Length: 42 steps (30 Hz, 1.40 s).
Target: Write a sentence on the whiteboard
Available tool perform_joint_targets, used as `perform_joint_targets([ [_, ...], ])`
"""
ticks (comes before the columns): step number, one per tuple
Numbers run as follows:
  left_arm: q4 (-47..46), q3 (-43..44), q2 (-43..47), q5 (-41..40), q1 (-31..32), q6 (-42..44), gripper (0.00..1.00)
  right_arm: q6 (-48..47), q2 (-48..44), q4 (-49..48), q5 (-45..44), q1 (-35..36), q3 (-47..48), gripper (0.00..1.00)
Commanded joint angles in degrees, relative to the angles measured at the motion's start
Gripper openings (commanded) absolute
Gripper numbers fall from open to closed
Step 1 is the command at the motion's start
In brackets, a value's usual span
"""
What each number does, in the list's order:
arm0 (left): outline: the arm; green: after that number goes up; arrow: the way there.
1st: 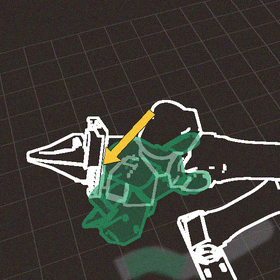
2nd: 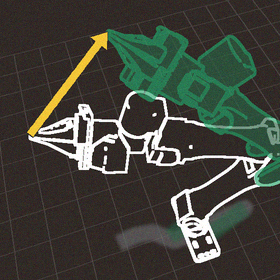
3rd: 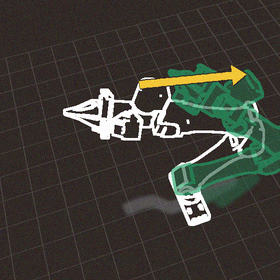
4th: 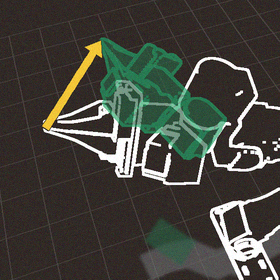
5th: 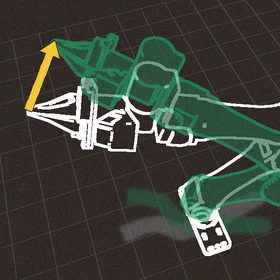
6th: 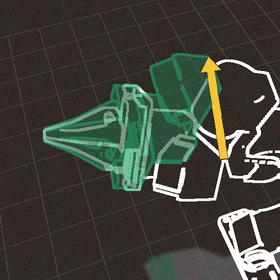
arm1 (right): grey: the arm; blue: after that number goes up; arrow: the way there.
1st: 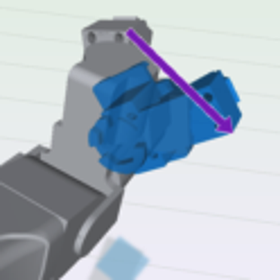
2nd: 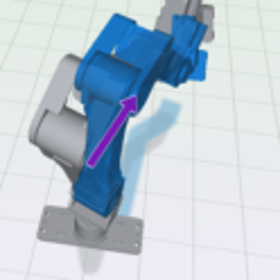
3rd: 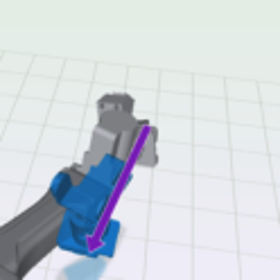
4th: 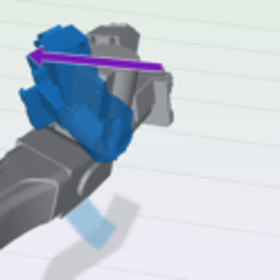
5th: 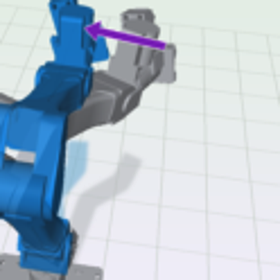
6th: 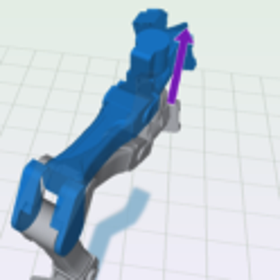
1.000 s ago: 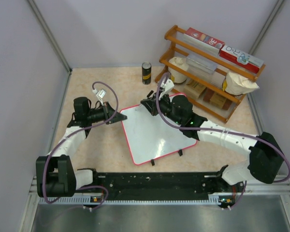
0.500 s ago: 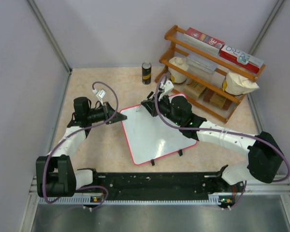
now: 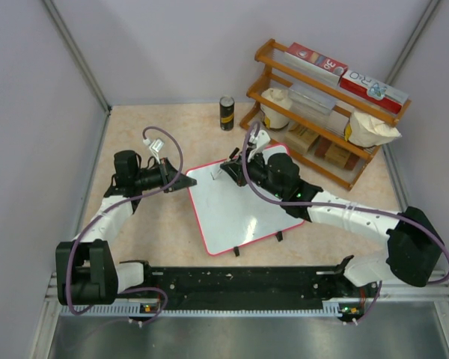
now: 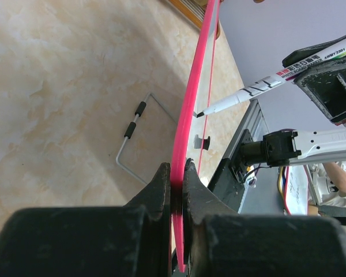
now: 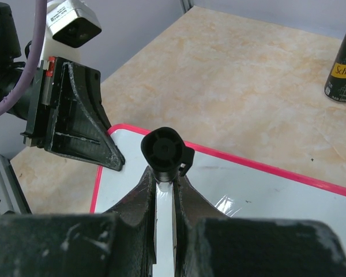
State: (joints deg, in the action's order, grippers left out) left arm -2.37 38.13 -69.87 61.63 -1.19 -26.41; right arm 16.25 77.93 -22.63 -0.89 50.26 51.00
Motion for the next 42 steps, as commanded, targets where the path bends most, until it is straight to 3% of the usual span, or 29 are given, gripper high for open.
perform_joint_targets([
  [1,0.4,-0.8,0.2,-5.5,0.0,5.1,0.00,-0.4,-1.5,0.8,0.7,0.8,-1.1,0.00],
  [15,0.3,-0.8,0.0,-5.5,0.0,5.1,0.00,-0.3,-3.1,1.5,2.3,1.6,-3.4,0.00],
  [27,0.4,-0.9,0.0,-5.4,0.0,5.2,0.00,1.2,-7.8,0.4,-1.7,1.5,-0.8,0.00],
  [42,0.5,-0.9,0.1,-5.5,0.1,5.3,0.00,2.7,-2.6,3.6,-6.1,0.5,5.6,0.00],
])
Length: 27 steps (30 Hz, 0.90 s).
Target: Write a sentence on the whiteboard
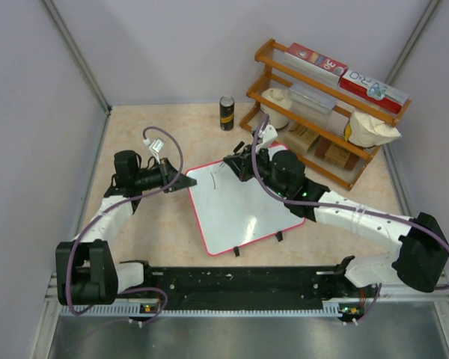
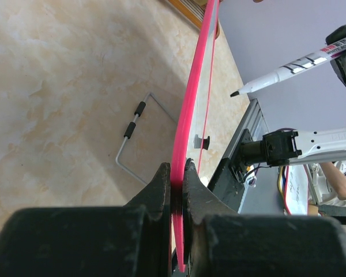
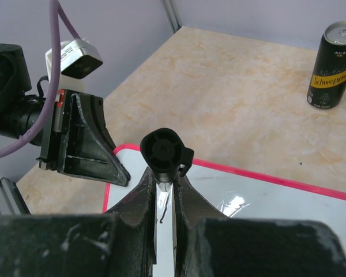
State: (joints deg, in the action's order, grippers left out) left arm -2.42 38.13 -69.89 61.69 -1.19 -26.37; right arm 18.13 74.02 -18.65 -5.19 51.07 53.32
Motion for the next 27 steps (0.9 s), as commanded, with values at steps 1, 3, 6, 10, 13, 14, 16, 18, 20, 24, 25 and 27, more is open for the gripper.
perform_joint_targets([
  [1,0.6,-0.9,0.1,-5.5,0.1,5.3,0.00,1.1,1.6,0.1,-1.9,-0.4,3.6,0.00],
  [3,0.6,-0.9,0.1,-5.5,0.1,5.4,0.00,1.5,2.0,0.3,-2.5,-0.4,3.8,0.00],
  [6,0.6,-0.9,0.1,-5.6,0.1,5.3,0.00,1.9,2.4,0.5,-4.1,-0.5,3.6,0.00],
  [10,0.6,-0.9,0.4,-5.5,0.1,5.3,0.00,2.3,2.6,0.0,-4.6,-1.1,3.1,0.00],
  [13,0.6,-0.8,0.4,-5.5,0.1,5.3,0.00,2.7,2.8,-0.2,-4.7,-1.3,3.1,0.00],
  [14,0.6,-0.9,0.3,-5.5,0.1,5.3,0.00,3.0,3.0,-0.3,-5.1,-1.3,3.1,0.00],
  [16,0.7,-0.9,0.3,-5.5,0.1,5.3,0.00,3.5,3.2,-0.9,-5.5,-1.3,2.9,0.00],
  [18,0.7,-0.9,0.5,-5.5,0.1,5.3,0.00,3.7,3.9,-0.9,-5.4,-1.3,3.2,0.00],
  [20,0.7,-0.9,0.4,-5.5,0.1,5.3,0.00,3.8,4.2,-0.8,-5.2,-1.4,3.4,0.00],
  [24,0.6,-0.9,0.2,-5.4,0.2,5.3,0.00,3.8,4.7,-0.2,-4.7,-1.4,3.0,0.00],
  [25,0.6,-0.9,0.2,-5.5,0.2,5.3,0.00,3.8,4.7,-0.2,-4.7,-1.3,2.8,0.00],
  [27,0.6,-0.9,0.1,-5.4,0.3,5.3,0.00,3.8,4.6,0.1,-4.4,-1.3,2.7,0.00],
])
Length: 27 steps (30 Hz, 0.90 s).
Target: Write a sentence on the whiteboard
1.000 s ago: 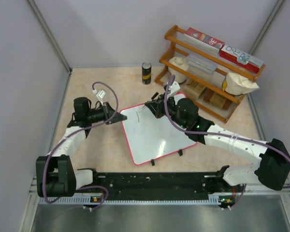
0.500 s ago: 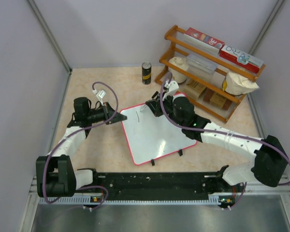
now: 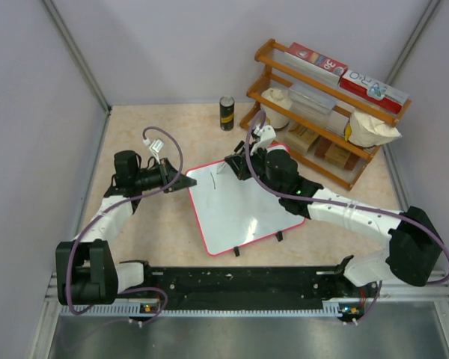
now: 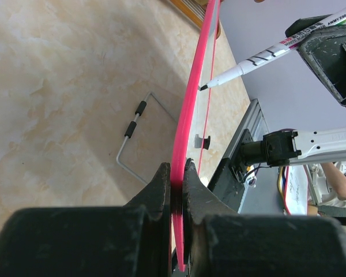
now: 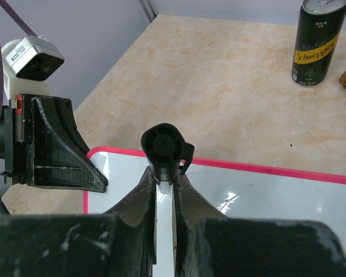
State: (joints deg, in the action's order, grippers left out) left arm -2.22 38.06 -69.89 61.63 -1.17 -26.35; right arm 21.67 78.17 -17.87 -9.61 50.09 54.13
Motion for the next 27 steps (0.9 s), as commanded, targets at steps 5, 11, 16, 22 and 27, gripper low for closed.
perform_joint_targets([
  [5,0.3,-0.8,0.2,-5.4,0.2,5.2,0.00,0.3,0.0,-0.2,1.4,-0.3,0.8,0.00],
  [11,0.4,-0.8,0.2,-5.4,0.2,5.2,0.00,0.5,-0.8,-0.1,3.2,-0.3,-0.3,0.00],
  [16,0.4,-0.9,0.3,-5.5,0.5,5.2,0.00,0.6,-1.0,-0.1,4.6,-0.3,-0.7,0.00],
  [22,0.4,-0.8,0.1,-5.5,0.6,5.2,0.00,0.6,-0.9,0.2,5.8,-0.3,-0.9,0.00],
  [27,0.3,-0.9,0.0,-5.6,0.5,5.2,0.00,0.4,-0.9,0.3,6.4,-0.3,-1.2,0.00],
])
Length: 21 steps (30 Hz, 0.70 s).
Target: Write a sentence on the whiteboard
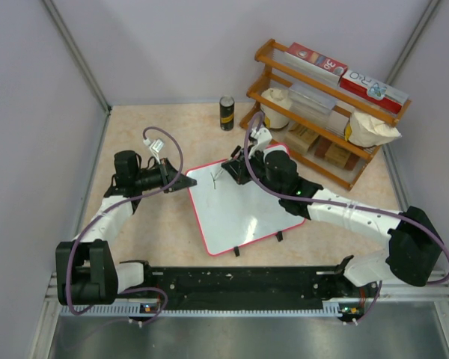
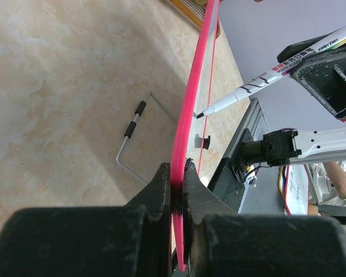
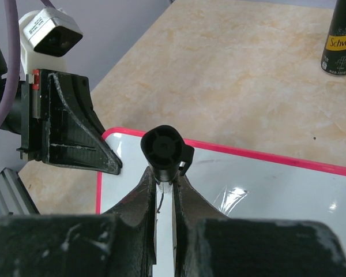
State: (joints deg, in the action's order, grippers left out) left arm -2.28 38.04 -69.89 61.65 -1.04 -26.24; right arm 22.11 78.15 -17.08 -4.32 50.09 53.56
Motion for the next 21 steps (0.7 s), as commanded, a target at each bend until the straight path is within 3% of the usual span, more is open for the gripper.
perform_joint_targets([
  [1,0.4,-0.8,0.1,-5.5,0.4,5.1,0.00,0.0,-0.9,-0.5,1.2,-0.3,-0.7,0.00],
  [21,0.5,-0.8,-0.1,-5.7,0.5,5.2,0.00,-0.3,-2.3,2.5,-3.6,-0.5,-2.9,0.00],
])
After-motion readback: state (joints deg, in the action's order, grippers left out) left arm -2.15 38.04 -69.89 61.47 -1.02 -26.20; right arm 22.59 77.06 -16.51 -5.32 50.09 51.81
